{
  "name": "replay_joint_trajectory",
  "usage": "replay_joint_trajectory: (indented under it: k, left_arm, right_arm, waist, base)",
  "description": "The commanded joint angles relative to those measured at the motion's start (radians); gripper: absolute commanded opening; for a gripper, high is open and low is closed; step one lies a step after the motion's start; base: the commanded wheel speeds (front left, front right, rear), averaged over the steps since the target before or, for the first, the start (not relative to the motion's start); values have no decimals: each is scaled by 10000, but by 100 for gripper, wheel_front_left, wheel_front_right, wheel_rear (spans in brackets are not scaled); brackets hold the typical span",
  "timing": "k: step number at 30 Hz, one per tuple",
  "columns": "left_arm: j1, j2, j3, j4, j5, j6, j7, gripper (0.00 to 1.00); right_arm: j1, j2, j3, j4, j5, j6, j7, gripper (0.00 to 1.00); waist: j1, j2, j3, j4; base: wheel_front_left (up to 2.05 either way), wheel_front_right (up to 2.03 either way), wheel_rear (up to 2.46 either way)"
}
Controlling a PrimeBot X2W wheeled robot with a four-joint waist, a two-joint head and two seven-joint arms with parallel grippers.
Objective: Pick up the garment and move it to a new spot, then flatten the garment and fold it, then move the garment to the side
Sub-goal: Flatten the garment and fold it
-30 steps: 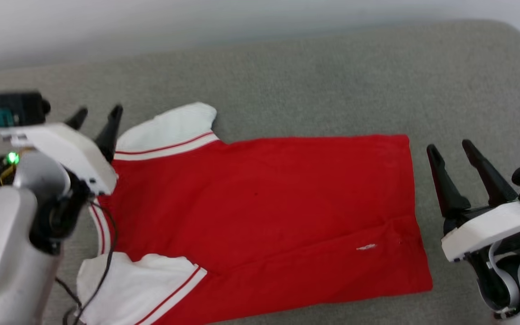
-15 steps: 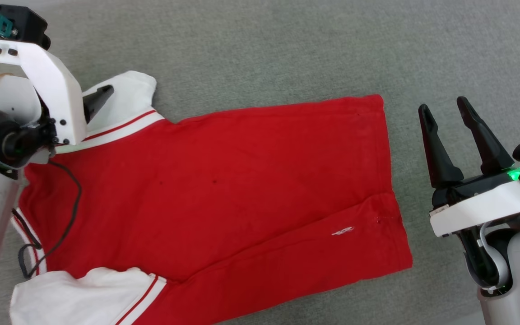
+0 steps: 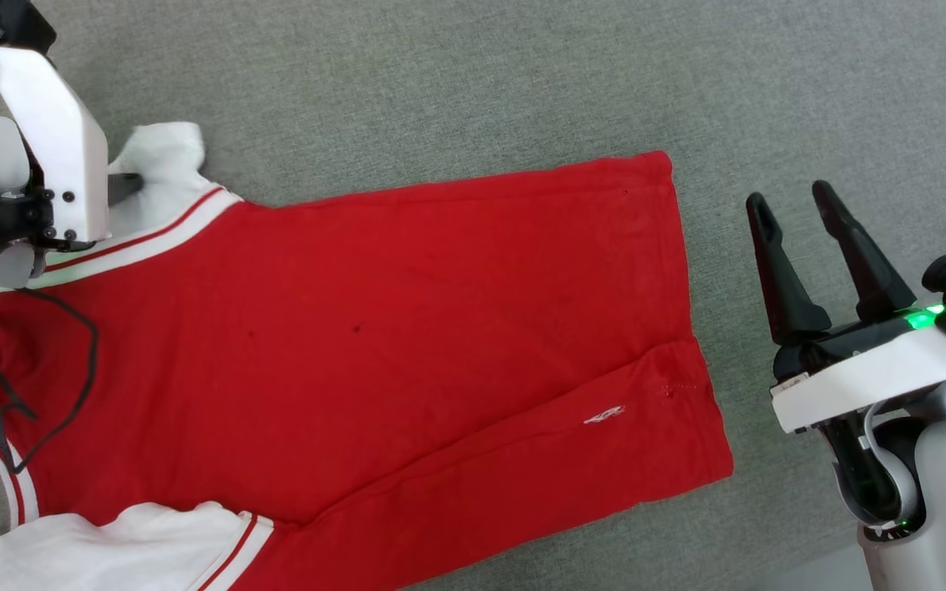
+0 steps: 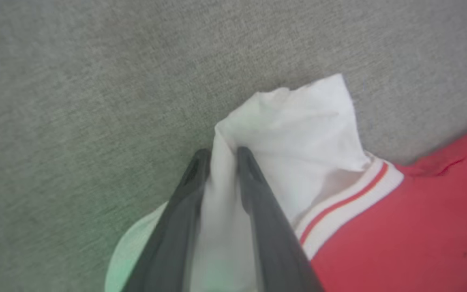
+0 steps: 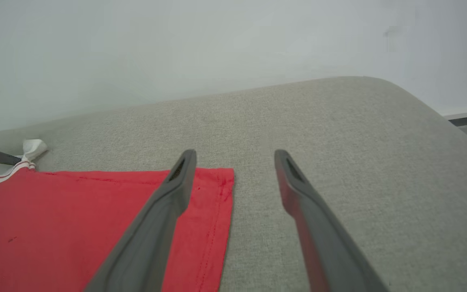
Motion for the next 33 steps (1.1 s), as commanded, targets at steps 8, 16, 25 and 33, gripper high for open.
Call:
replay_joint_trajectory:
  k: [8, 16, 25, 33]
  left_arm:
    - [632, -457, -227, 639, 38, 105, -487, 0]
    - [69, -1050, 163, 504, -362, -49, -1455, 0]
    - [-649, -1433, -38, -108, -18, -241, -2209, 0]
    - [-876, -1681, -338, -398, 220, -384, -2718, 0]
  right_arm:
    - [-498, -642, 167, 536, 1126, -4, 2088, 100]
    - [-1750, -1094, -200, 1784, 2065, -4, 6004, 100]
    - [-3518, -1160, -677, 3222, 1877, -3, 7566, 100]
    - [-4104, -1107, -397, 4722, 1828, -4, 8296, 95]
  waist:
    - [0, -1, -288, 325]
    - [0, -1, -349, 1144]
    - [0, -1, 202, 1993]
    - [0, -1, 391, 2334]
  base:
    - [0, 0, 0]
    - [0, 0, 0]
    - [0, 0, 0]
    - [0, 0, 0]
